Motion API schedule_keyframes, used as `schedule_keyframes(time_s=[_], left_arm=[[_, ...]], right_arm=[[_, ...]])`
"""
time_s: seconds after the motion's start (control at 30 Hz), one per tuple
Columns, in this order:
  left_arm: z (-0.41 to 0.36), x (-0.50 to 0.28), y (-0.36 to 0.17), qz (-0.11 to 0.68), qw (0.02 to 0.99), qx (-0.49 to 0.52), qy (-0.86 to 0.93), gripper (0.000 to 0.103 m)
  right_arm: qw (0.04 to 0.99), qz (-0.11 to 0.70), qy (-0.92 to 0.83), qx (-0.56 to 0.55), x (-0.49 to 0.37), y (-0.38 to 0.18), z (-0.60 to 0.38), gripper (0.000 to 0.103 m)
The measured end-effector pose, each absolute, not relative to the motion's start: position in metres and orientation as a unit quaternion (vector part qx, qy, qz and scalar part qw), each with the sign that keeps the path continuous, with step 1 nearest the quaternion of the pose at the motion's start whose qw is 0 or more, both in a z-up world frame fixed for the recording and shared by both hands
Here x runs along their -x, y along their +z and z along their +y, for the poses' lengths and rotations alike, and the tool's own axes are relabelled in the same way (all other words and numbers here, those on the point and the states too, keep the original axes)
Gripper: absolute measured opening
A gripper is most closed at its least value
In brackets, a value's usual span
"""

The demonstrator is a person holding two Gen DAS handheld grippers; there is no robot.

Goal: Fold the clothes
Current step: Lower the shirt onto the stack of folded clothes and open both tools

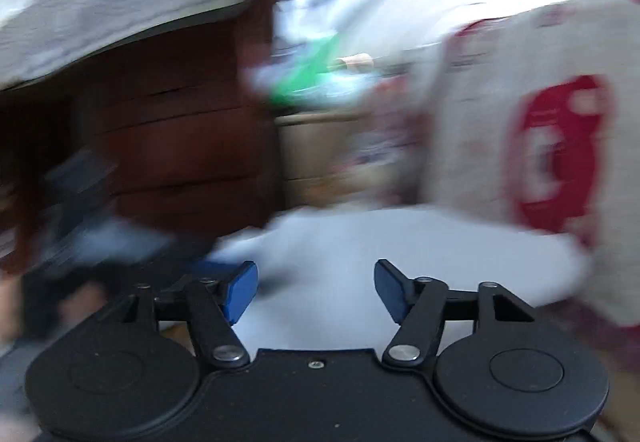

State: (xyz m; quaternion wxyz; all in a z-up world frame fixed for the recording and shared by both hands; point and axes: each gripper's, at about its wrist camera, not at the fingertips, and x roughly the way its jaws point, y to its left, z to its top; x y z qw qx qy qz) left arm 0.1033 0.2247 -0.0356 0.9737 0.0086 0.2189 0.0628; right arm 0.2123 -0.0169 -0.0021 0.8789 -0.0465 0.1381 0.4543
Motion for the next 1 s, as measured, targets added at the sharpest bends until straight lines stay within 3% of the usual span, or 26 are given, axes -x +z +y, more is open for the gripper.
schedule_keyframes(time_s=[0.1, 0.23, 0.6, 0.83, 1.0], left_arm=[[0.211, -0.092, -0.051, 0.225, 0.970, -0.064, 0.070, 0.042], [0.209, -0.083, -0.048, 0.223, 0.969, -0.076, 0.071, 0.042], [0.224, -0.076, -0.017, 0.200, 0.976, -0.023, 0.080, 0.045], [0.270, -0.130, -0.021, 0.245, 0.954, 0.037, 0.170, 0.045], [0.294, -0.149, -0.023, 0.263, 0.946, 0.057, 0.182, 0.048]], right_arm=[[0.903, 0.194, 0.373, 0.087, -0.264, -0.018, -0.001, 0.069], [0.914, 0.241, 0.325, -0.022, -0.318, -0.031, -0.014, 0.069], [0.909, 0.173, 0.378, -0.021, -0.251, -0.016, -0.012, 0.067], [0.895, 0.100, 0.371, 0.227, -0.166, -0.027, 0.064, 0.067], [0.863, 0.099, 0.420, 0.261, -0.127, -0.033, 0.074, 0.069]])
